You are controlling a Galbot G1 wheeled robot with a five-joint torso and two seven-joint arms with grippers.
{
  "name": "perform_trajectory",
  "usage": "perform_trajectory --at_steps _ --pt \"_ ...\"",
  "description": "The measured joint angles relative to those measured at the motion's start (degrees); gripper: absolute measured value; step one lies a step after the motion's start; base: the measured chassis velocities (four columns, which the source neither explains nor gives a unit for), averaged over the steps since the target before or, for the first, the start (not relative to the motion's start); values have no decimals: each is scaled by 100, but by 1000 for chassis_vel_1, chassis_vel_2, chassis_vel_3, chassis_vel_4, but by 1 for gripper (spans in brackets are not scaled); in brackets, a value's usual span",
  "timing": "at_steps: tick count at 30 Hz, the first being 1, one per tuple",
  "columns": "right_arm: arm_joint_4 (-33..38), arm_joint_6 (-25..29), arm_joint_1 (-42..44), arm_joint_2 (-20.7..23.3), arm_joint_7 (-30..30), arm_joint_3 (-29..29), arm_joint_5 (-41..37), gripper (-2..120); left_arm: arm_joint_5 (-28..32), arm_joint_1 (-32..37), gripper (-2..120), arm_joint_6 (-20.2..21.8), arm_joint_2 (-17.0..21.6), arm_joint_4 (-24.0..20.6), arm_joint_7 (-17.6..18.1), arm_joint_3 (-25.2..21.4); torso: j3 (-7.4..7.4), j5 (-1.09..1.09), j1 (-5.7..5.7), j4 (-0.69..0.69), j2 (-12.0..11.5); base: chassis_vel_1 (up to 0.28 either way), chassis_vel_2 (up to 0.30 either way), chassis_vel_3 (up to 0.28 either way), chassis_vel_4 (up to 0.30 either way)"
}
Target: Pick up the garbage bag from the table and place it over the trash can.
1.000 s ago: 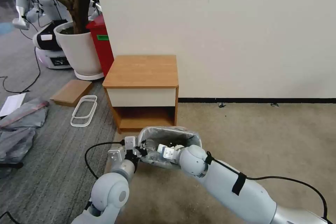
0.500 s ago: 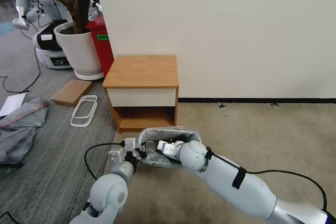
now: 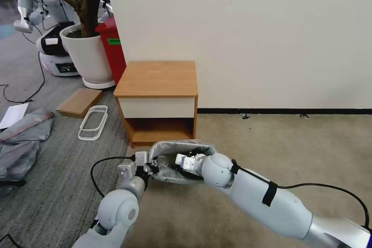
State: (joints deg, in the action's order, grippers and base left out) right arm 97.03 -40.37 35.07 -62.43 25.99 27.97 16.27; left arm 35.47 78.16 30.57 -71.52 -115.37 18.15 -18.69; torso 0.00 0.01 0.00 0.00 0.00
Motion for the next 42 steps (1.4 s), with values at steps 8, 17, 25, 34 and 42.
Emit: perform_trajectory --at_steps 8,17,25,34,42 --pt "1294 -3 91 897 -78 -627 -971 0 690 -186 1 5 -37 217 255 -53 0 0 0 0 0 0 0 0 0" --pt "2765 233 1509 1290 -1283 -2997 -2573 0 1951 -280 1 305 -41 79 858 -62 -1 -1 0 -2 1 0 0 0 0" --pt "3123 2087 3206 620 -3499 -4041 -3470 0 2539 -294 1 672 -38 47 1466 -38 -1 0 0 -1 1 0 0 0 0" --pt "3036 3197 3991 -14 -4050 -4263 -3080 29 2597 -368 1 762 -2 238 1601 153 -1 -1 0 0 1 0 0 0 0" --pt "3017 3213 4133 -178 -4039 -4296 -2998 58 2574 -402 3 794 33 336 1729 246 -1 0 0 0 1 0 0 0 0"
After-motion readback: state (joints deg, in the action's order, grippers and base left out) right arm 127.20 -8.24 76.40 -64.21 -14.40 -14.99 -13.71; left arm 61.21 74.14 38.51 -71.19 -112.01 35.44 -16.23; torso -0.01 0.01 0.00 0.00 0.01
